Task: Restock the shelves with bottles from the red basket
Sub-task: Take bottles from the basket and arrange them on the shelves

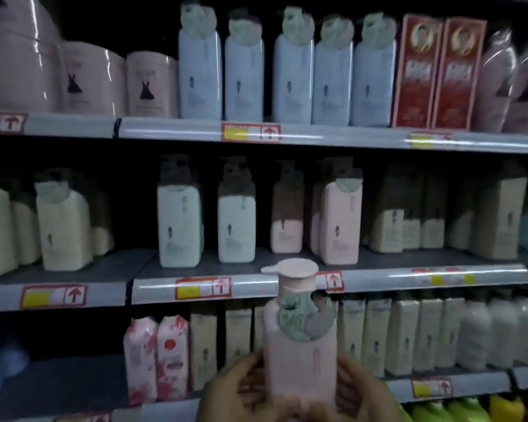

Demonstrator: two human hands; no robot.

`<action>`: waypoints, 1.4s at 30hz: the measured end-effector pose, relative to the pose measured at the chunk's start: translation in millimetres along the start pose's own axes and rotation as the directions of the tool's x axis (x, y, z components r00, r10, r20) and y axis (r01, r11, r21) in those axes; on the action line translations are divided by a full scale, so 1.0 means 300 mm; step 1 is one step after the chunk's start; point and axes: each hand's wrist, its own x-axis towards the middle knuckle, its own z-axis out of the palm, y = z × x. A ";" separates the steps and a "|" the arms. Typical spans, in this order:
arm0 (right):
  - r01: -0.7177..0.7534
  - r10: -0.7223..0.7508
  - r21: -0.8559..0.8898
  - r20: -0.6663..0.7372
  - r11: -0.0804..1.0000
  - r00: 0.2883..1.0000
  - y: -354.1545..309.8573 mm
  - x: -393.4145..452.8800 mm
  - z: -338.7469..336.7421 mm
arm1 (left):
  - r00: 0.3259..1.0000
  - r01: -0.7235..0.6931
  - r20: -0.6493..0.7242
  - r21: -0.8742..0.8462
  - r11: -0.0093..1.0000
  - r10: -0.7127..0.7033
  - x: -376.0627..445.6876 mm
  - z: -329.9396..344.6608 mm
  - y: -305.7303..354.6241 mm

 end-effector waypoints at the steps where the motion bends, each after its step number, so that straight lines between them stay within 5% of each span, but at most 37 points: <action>1: 0.105 -0.105 -0.025 -0.039 0.994 0.994 -0.049 0.038 -0.019 | 0.988 -0.147 -0.024 0.100 0.984 0.150 0.027 0.041 0.039; 6: 0.456 -0.571 -0.481 -0.117 0.748 0.813 -0.306 0.237 -0.062 | 0.842 -0.517 0.019 0.315 0.796 0.539 0.270 0.169 0.258; 11: 0.522 -0.692 -0.577 -0.108 0.629 0.714 -0.446 0.487 -0.048 | 0.759 -0.576 -0.078 0.383 0.722 0.646 0.505 0.227 0.390; 32: 0.266 -0.616 -0.684 -0.334 0.679 0.713 -0.349 0.745 0.063 | 0.760 -0.417 -0.209 0.571 0.707 0.616 0.715 0.225 0.334; 42: 0.264 -0.558 -0.696 -0.234 0.668 0.796 -0.347 0.677 0.022 | 0.774 -0.364 -0.233 0.598 0.714 0.589 0.644 0.247 0.295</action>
